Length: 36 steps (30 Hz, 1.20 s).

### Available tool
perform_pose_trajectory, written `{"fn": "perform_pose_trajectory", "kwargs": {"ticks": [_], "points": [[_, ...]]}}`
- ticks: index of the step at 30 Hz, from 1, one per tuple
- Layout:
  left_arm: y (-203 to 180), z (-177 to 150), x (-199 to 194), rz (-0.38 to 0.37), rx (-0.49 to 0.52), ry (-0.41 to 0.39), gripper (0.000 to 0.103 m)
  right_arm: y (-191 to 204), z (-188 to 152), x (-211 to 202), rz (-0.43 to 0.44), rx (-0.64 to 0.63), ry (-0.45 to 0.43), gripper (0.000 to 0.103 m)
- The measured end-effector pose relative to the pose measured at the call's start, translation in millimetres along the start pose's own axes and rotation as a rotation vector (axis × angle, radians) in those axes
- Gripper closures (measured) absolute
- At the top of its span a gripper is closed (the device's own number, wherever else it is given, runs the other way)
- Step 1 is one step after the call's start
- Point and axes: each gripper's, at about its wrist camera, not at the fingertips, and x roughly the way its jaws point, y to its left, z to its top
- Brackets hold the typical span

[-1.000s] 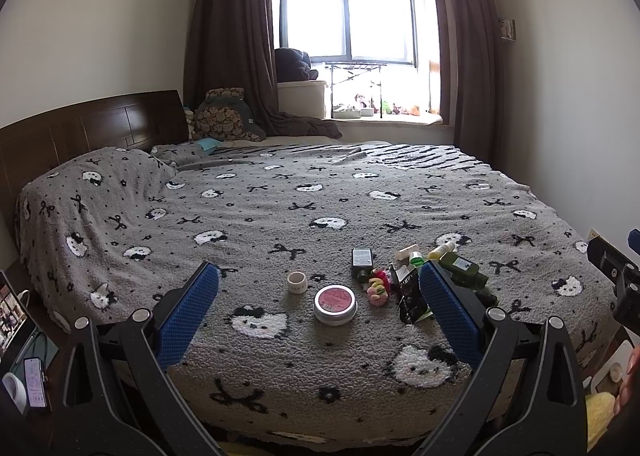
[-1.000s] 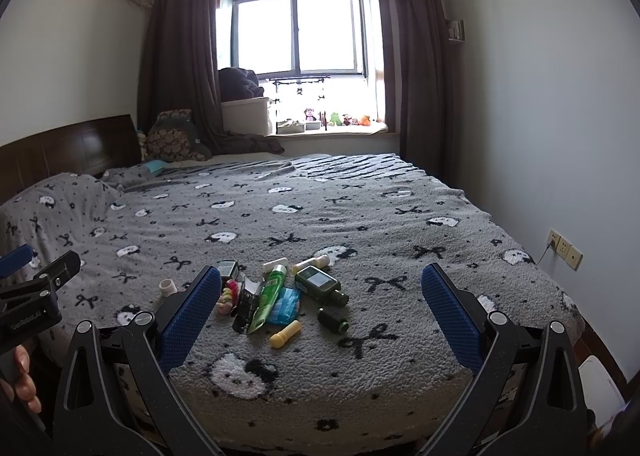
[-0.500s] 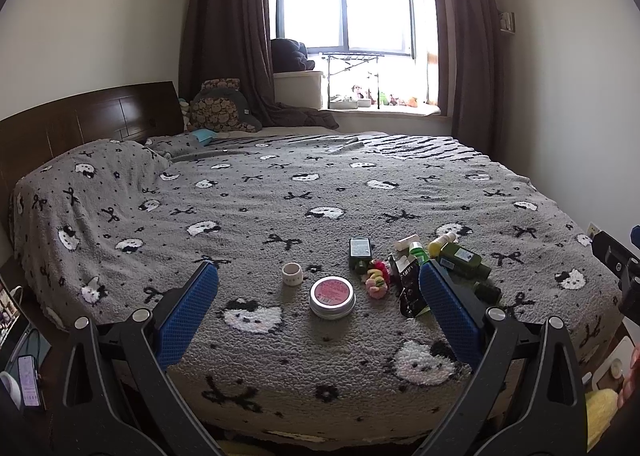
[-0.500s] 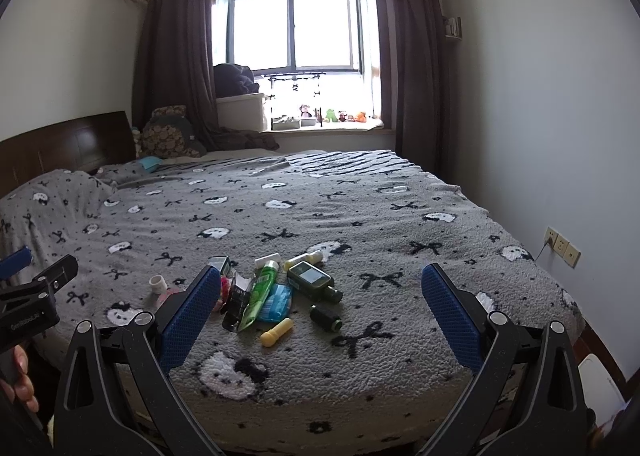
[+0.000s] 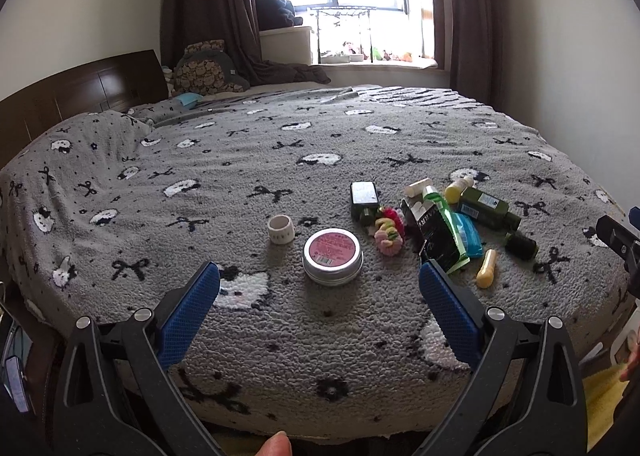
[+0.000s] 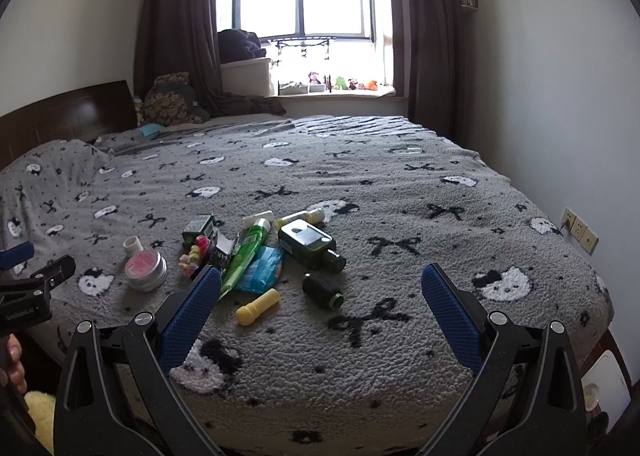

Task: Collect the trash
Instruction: 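Grasp the pink-lidded tin with the left tool while the right tool grasps the black thread spool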

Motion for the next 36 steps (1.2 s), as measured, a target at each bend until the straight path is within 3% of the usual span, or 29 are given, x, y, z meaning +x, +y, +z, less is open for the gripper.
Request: {"fn": "perform_pose_trajectory", "kwargs": {"ticks": [8, 17, 23, 26, 29, 31, 36], "points": [[-1.4, -18.5, 60.9, -0.022, 0.011, 0.123, 0.013, -16.0, -24.5, 60.5, 0.002, 0.02, 0.144, 0.003], [-3.5, -23.4, 127.5, -0.053, -0.017, 0.222, 0.016, -16.1, -33.0, 110.3, 0.014, -0.032, 0.217, 0.027], [-9.6, -13.5, 156.4, -0.067, -0.019, 0.235, 0.022, -4.1, -34.3, 145.9, 0.039, -0.073, 0.254, 0.037], [-10.4, -9.3, 169.8, -0.05, -0.02, 0.241, 0.03, 1.0, -32.0, 160.4, 0.043, -0.1, 0.254, 0.048], [-8.6, -6.8, 182.1, -0.059, -0.029, 0.259, 0.031, 5.1, -31.0, 170.6, 0.042, -0.121, 0.268, 0.051], [-8.6, -4.8, 185.5, -0.063, -0.027, 0.253, 0.032, 4.7, -29.7, 173.4, 0.044, -0.122, 0.273, 0.062], [-9.3, -2.0, 185.5, -0.072, -0.02, 0.248, 0.036, 2.9, -27.4, 171.7, 0.047, -0.112, 0.27, 0.064]]}}
